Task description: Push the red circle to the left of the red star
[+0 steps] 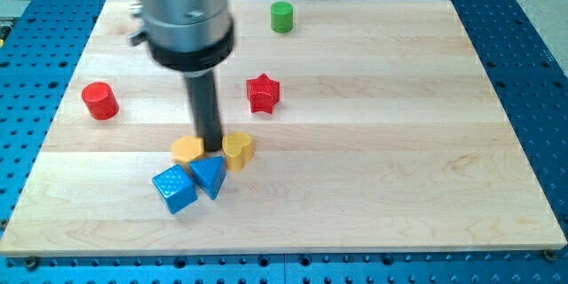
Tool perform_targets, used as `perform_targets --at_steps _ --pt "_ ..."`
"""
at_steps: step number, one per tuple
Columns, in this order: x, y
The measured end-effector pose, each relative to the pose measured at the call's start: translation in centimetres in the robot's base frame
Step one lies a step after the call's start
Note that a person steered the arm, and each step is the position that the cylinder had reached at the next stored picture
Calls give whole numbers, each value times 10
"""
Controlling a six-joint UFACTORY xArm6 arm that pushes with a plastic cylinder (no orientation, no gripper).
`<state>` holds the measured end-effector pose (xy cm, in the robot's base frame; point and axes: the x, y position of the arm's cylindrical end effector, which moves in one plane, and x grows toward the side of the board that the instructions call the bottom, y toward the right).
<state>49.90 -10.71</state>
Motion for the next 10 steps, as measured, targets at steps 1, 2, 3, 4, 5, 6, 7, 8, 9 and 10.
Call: perform_targets --at_steps 1,2,3,4,5,6,7,8,9,10 --pt "4 -21" --pt "3 -34" --pt "2 -78" --pt "2 -155" --pt "-33 -181" --pt "-54 -152" --pt "-54 -79" --pt "-54 -104" --pt "-65 -147" --pt "-90 -103"
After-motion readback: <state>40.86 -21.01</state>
